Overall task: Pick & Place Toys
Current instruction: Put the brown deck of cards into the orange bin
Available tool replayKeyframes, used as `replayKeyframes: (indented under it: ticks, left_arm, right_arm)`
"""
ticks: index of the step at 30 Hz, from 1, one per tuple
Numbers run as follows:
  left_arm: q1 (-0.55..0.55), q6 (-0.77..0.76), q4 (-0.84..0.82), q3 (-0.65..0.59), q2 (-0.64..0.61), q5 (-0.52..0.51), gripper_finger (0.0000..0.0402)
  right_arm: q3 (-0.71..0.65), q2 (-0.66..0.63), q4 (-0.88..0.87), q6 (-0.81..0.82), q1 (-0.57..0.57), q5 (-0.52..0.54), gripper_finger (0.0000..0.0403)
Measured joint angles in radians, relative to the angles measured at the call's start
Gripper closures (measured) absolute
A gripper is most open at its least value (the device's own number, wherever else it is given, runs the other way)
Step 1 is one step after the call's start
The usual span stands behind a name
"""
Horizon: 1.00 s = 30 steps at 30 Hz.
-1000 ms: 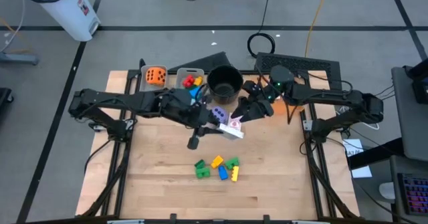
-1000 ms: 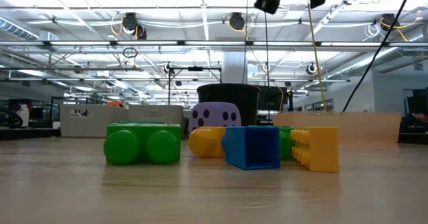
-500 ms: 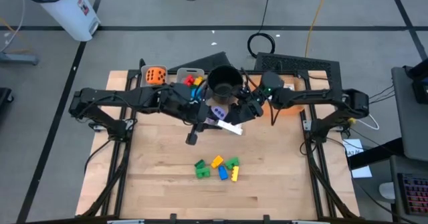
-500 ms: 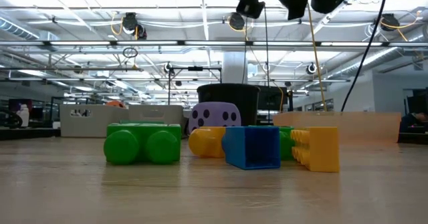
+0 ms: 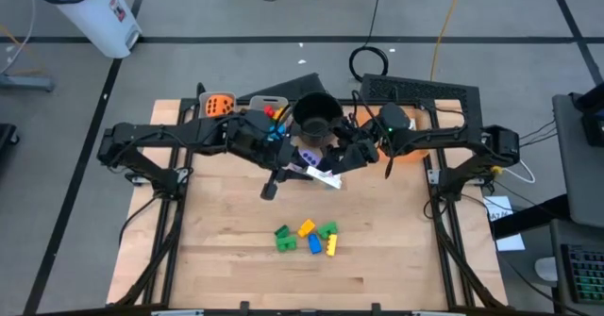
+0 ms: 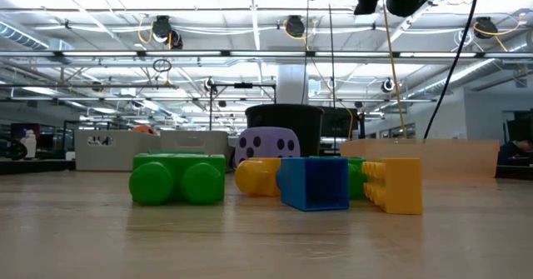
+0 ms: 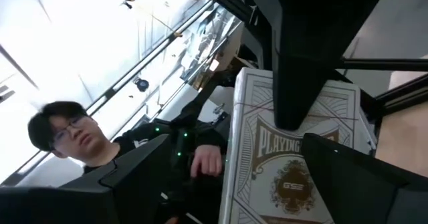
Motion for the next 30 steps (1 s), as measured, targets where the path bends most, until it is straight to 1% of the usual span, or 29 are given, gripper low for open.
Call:
replayKeyframes:
  ticks: [3,7,12,16,19,24,30]
  left_arm:
    - [0.0,0.014,0.022,0.0,0.001,0.004,0.0332]
    - [0.004,0.01,0.019,-0.001,0.002,0.006,0.0332]
    - [0.004,0.008,0.021,-0.002,0.002,0.001,0.0322]
    - [0.004,0.006,0.028,-0.002,0.002,-0.002,0.0332]
    - [0.004,0.015,0.039,-0.002,0.003,-0.003,0.0332]
    - [0.006,0.025,0.066,-0.002,0.003,-0.008,0.0323]
    - [0.008,0.025,0.075,-0.002,0.003,-0.007,0.0332]
  right_arm:
    - [0.001,-0.002,-0.014,0.001,0.003,-0.002,0.0071]
    - [0.002,-0.002,-0.057,-0.001,0.01,0.002,0.0071]
    - [0.003,-0.002,-0.134,-0.037,0.009,0.003,0.0071]
    - [0.003,-0.002,-0.182,-0.055,0.009,0.002,0.0071]
    - [0.003,-0.001,-0.236,-0.077,0.009,-0.005,0.0071]
    - [0.003,-0.001,-0.235,-0.109,0.01,-0.008,0.0071]
    - [0.002,0.001,-0.186,-0.101,0.018,-0.011,0.0071]
